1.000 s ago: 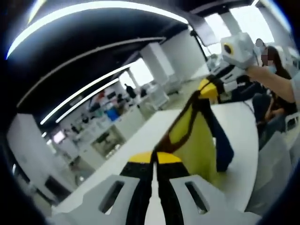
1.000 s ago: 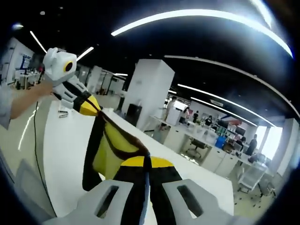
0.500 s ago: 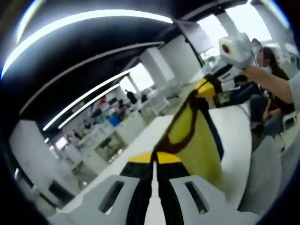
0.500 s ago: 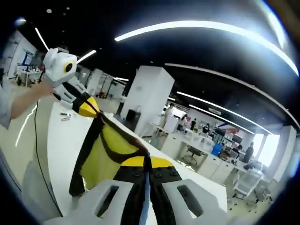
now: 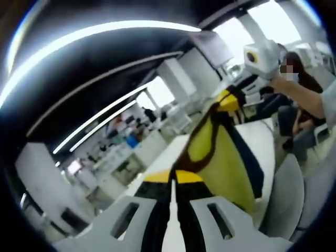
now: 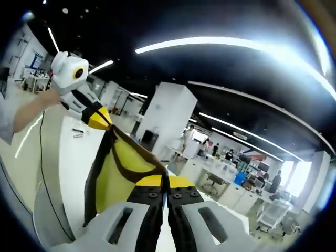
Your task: Fold the garment on the visible template until the final outline fits inside the template.
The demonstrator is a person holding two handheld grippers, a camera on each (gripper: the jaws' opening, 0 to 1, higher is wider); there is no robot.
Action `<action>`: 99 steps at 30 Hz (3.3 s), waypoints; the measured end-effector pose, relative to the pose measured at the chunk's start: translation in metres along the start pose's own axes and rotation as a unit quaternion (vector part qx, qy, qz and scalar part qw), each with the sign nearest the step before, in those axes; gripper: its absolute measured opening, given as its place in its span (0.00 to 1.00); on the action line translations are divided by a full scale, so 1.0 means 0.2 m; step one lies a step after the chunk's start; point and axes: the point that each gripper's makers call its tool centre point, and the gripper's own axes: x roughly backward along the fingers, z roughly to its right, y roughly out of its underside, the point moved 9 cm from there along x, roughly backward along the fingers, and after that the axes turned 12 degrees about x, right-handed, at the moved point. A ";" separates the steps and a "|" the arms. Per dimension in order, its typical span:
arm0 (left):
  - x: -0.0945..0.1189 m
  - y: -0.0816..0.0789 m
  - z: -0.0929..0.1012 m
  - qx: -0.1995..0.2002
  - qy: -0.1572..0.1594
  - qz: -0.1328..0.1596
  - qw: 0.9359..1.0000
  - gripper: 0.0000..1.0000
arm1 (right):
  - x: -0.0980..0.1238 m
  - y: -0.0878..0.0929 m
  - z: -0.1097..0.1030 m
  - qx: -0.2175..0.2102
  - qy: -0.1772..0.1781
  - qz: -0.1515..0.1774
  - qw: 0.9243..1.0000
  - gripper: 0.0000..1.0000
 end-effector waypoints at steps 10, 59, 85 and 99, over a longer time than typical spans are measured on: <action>0.08 0.03 0.12 0.005 0.029 -0.007 1.000 0.00 | 0.10 -0.02 -0.10 0.010 -0.004 0.007 1.000 0.01; -0.59 0.73 -0.13 0.132 0.157 -0.116 0.972 0.00 | -0.44 0.69 -0.30 -0.087 -0.064 -0.174 0.979 0.01; -1.01 0.99 -0.28 0.181 0.130 -0.165 0.961 0.00 | -0.75 1.08 -0.19 -0.115 -0.109 -0.192 0.969 0.01; -1.14 1.19 -0.34 0.201 0.115 -0.186 0.955 0.00 | -0.93 1.26 -0.23 -0.126 -0.128 -0.207 0.962 0.01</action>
